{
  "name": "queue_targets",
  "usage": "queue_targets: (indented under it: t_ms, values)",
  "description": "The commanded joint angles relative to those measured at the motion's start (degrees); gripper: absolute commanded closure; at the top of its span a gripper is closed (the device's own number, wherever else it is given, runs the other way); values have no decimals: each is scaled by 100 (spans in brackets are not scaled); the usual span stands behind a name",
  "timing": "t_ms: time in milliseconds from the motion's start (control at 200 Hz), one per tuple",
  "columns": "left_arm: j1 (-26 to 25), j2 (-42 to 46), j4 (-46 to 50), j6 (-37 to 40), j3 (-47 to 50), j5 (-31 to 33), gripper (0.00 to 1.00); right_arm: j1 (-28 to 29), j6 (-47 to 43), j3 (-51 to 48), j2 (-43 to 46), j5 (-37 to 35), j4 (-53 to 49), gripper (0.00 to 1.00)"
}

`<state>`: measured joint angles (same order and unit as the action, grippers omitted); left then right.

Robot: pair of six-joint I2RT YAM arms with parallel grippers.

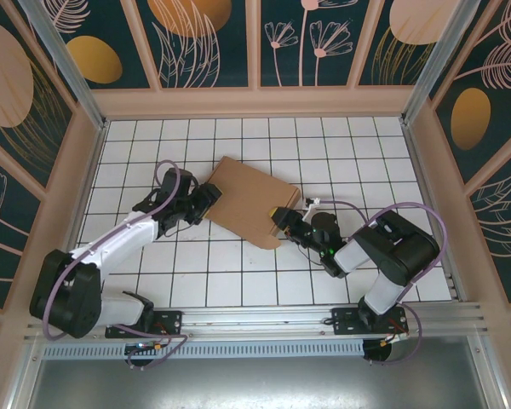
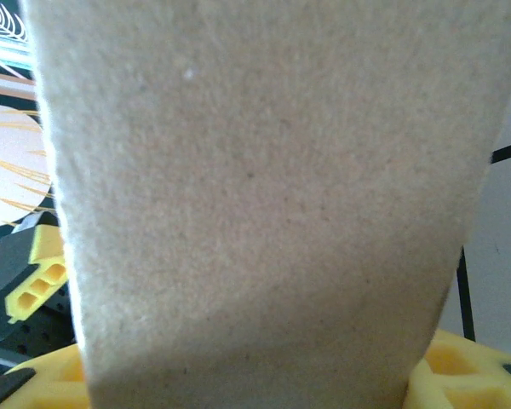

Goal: Fold the paper box

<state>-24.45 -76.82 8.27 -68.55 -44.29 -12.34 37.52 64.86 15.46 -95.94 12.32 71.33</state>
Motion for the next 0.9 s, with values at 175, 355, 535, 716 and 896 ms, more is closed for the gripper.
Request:
queue_targets:
  t_ms: [175,355,535,716,896]
  values:
    - [-34,-402,-233,-129,-80,-252,37,53,-88,19,-78,134,-12,66]
    - [-35,-657,-447,-260,-18,-363,37,54,-79,73,-82,195,-37,66]
    - [-34,-980,-620,-324,-175,-410,37,52,-19,189,-32,354,-83,66]
    - [-34,-990,-609,-232,-162,-403,37,15,25,221,178,425,-325,66]
    - [-34,-880,-616,-242,72,-436,37,-36,49,220,296,465,-494,66]
